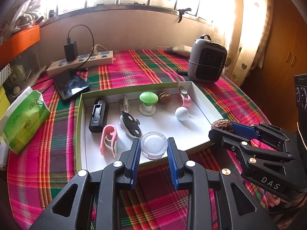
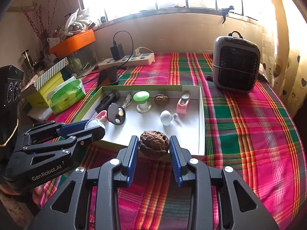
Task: Organize objects
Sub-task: 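Carry the clear cup into the box with the left tool while the right tool carries the walnut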
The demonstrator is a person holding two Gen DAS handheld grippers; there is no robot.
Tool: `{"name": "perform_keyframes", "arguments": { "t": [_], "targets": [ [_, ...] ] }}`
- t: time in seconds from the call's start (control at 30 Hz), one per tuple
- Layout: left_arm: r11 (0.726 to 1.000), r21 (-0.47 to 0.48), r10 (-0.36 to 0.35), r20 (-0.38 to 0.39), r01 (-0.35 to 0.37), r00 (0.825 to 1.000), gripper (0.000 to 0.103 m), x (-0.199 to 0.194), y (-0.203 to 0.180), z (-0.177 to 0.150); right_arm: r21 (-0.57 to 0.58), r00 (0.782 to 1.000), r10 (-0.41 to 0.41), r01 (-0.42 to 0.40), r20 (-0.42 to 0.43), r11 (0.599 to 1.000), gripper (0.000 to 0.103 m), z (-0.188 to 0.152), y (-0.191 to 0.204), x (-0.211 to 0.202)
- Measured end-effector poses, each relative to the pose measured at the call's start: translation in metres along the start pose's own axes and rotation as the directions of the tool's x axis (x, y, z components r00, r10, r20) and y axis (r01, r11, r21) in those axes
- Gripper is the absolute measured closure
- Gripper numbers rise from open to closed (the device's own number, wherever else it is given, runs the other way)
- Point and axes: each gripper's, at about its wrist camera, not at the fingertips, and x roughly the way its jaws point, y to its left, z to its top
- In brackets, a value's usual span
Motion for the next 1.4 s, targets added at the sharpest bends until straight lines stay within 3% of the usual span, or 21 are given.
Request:
{"name": "perform_keyframes", "arguments": {
  "t": [0.6, 1.4],
  "targets": [
    [1.000, 0.001, -0.020, -0.033, 0.020, 0.999, 0.077, 0.039, 0.004, 0.028, 0.010, 0.999, -0.033, 0.033, -0.032, 0.999, 0.069, 0.018, -0.021, 0.025],
    [1.000, -0.002, -0.018, -0.077, 0.018, 0.997, 0.077, 0.073, 0.006, 0.038, -0.011, 0.994, -0.033, 0.032, -0.101, 0.999, 0.069, 0.018, -0.030, 0.051]
  ]
}}
